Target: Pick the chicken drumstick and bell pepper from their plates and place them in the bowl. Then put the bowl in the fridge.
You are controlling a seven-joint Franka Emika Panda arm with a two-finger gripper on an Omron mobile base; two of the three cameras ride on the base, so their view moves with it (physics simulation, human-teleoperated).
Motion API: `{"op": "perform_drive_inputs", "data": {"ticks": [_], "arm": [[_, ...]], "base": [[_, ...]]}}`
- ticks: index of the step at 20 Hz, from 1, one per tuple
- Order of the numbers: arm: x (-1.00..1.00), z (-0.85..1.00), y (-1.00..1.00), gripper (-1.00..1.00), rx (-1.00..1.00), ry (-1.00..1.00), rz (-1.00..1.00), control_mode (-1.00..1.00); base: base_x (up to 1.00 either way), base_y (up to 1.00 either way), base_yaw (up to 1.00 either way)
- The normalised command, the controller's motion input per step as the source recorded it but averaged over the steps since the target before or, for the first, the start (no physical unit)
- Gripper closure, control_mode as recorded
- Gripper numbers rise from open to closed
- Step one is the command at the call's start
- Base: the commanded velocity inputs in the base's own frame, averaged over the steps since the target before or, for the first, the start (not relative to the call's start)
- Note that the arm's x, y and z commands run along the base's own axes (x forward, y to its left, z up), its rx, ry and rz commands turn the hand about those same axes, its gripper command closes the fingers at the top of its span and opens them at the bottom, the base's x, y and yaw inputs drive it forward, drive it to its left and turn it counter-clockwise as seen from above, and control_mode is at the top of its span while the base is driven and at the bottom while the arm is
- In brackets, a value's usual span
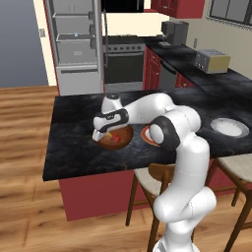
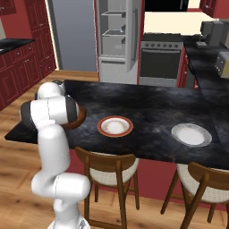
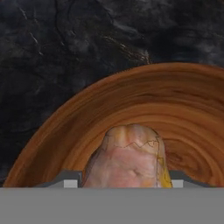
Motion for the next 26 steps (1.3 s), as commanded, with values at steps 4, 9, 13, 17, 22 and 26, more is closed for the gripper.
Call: {"op": "perform_drive_inputs", "data": {"ticks": [4,9,13,17,22,26], "arm": [[0.12,-0.2,0.02,-1.0,0.0,0.0,0.02,-1.0],[0.06,0.07,0.0,-1.0,0.01,0.02,0.02,-1.0],[-0.05,0.33,0.0,-1.0,0.0,0.04,0.0,-1.0],[-0.21,0.37,-0.1,-1.0,0.01,0.0,0.05,-1.0],[-0.43,0.2,-0.08,-1.0,0.0,-0.05,0.08,-1.0],[-0.63,0.07,-0.07,-1.0,-0.06,-0.14,0.12,-1.0]], "base": [[0.0,0.0,0.0],[0.0,0.0,0.0],[0.0,0.0,0.0],[0.0,0.0,0.0],[0.0,0.0,0.0],[0.0,0.0,0.0]]}}
